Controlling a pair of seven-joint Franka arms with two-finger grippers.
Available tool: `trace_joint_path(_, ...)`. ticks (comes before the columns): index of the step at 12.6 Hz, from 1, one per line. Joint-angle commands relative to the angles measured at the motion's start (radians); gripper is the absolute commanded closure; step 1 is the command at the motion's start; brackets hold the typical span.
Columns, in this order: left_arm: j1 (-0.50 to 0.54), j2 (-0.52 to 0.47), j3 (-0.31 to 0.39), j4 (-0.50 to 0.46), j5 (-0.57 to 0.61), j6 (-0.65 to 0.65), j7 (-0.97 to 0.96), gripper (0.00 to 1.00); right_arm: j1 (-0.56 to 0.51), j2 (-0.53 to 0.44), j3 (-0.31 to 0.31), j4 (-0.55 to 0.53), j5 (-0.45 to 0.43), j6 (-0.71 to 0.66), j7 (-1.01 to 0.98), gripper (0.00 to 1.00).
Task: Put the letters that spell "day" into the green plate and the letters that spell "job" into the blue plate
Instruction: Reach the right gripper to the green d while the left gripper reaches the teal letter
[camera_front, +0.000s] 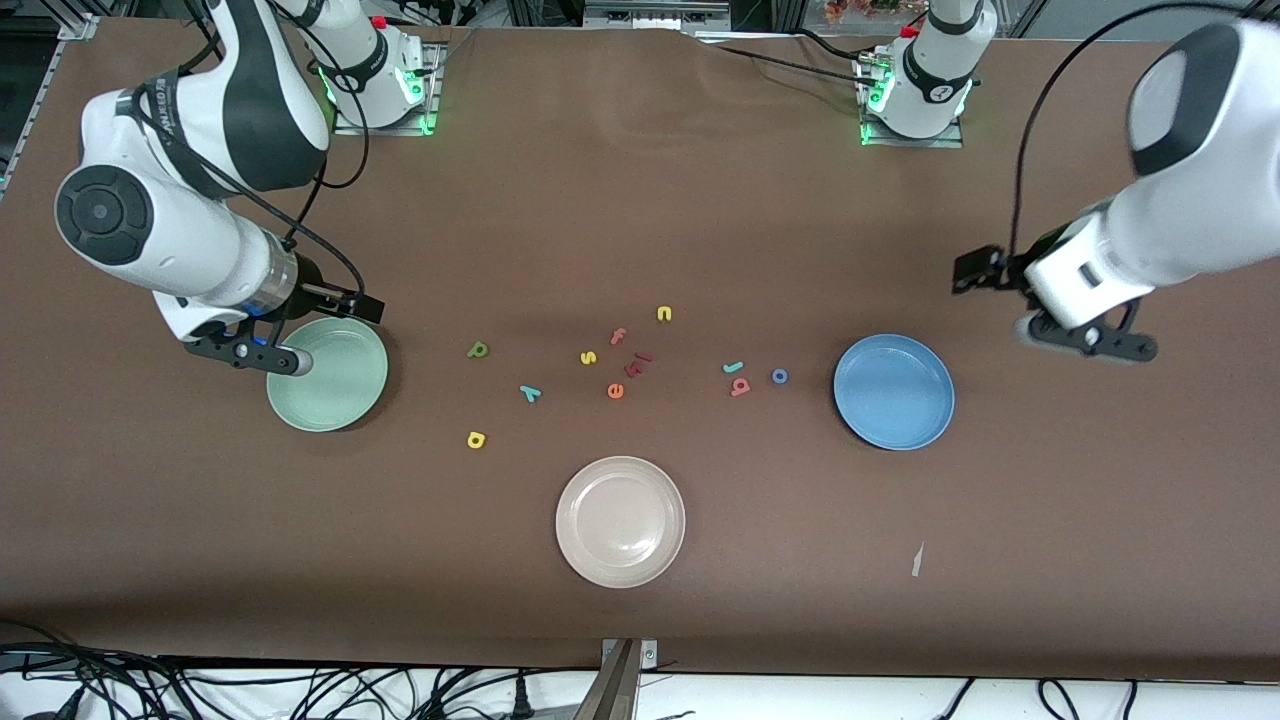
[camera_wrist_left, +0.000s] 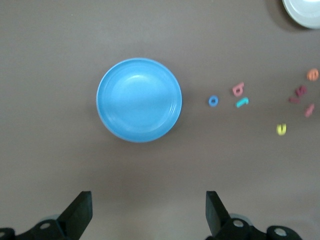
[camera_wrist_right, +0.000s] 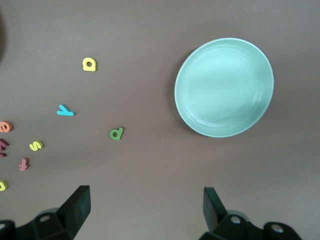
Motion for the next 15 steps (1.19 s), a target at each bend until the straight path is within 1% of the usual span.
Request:
trace_joint_path(1, -0.102, 0.125, 0.003, 0.059, -0.014, 0.102, -0.191, 0.0, 0.031, 0.052, -0.002, 0.008, 0.01, 0.045, 0.015, 0.0)
trace_joint_path(4, -0.21, 0.219, 0.003, 0.056, -0.005, 0.223, -0.422, 0.0, 0.044, 0.095, -0.002, 0.012, 0.012, 0.068, 0.018, 0.0)
trace_joint_path(6, -0.274, 0.289, 0.003, 0.054, -0.004, 0.316, -0.55, 0.0, 0.074, 0.121, -0.002, -0.003, 0.025, 0.129, 0.032, 0.0)
trace_joint_path(7, -0.311, 0.335, 0.004, 0.054, -0.002, 0.364, -0.629, 0.0, 0.083, 0.135, -0.002, -0.017, 0.027, 0.163, 0.077, 0.0)
trace_joint_path(8, -0.329, 0.368, 0.006, 0.053, 0.01, 0.401, -0.674, 0.0, 0.102, 0.138, -0.002, -0.041, 0.027, 0.205, 0.132, 0.0)
trace_joint_path(10, -0.349, 0.411, 0.003, 0.036, 0.021, 0.464, -0.696, 0.01, 0.12, 0.132, -0.002, -0.101, 0.027, 0.278, 0.212, 0.0)
trace_joint_path(11, -0.354, 0.431, 0.003, 0.031, 0.021, 0.487, -0.693, 0.08, 0.122, 0.123, -0.001, -0.132, 0.027, 0.3, 0.231, 0.0)
trace_joint_path(12, -0.369, 0.449, 0.003, 0.023, 0.021, 0.504, -0.694, 0.2, 0.122, 0.114, -0.001, -0.159, 0.027, 0.315, 0.257, 0.0)
trace_joint_path(13, -0.386, 0.461, 0.003, 0.013, 0.022, 0.518, -0.695, 0.25, 0.123, 0.107, 0.007, -0.185, 0.027, 0.324, 0.291, 0.0)
trace_joint_path(15, -0.395, 0.463, 0.004, -0.042, 0.022, 0.579, -0.693, 0.24, 0.123, 0.1, 0.024, -0.237, 0.026, 0.369, 0.364, 0.0)
